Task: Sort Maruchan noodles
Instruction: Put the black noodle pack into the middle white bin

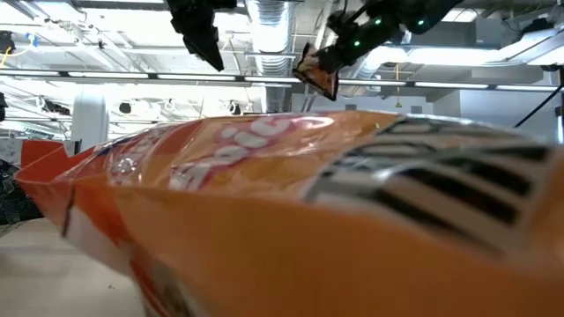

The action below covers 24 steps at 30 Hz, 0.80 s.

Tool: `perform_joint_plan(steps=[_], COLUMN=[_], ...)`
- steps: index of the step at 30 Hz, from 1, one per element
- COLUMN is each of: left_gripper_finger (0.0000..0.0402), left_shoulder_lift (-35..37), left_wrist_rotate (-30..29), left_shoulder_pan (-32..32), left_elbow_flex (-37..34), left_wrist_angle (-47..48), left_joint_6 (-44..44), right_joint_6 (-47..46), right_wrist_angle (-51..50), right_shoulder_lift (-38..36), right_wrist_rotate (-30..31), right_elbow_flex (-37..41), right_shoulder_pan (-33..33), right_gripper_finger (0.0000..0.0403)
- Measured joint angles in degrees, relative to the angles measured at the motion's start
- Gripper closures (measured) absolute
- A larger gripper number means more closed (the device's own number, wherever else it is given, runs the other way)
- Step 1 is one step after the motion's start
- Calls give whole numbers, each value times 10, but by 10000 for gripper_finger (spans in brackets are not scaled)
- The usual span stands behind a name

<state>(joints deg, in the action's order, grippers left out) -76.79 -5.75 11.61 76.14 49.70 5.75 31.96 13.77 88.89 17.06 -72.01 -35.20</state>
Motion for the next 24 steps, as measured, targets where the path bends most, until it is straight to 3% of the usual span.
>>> perform_joint_plan(steps=[8,24], left_gripper_finger=[306,306], left_shoulder_lift=[0,0], left_wrist_rotate=[-46,-56], left_shoulder_pan=[2,5], left_elbow_flex=[0,0], left_wrist_angle=[-4,10], left_joint_6=[1,-4], right_joint_6=[0,-4], right_wrist_angle=[-84,-211], right_shoulder_lift=[96,194], right_wrist_rotate=[27,74], right_elbow_flex=[-67,-76], right_shoulder_pan=[19,56], right_gripper_finger=[394,394])
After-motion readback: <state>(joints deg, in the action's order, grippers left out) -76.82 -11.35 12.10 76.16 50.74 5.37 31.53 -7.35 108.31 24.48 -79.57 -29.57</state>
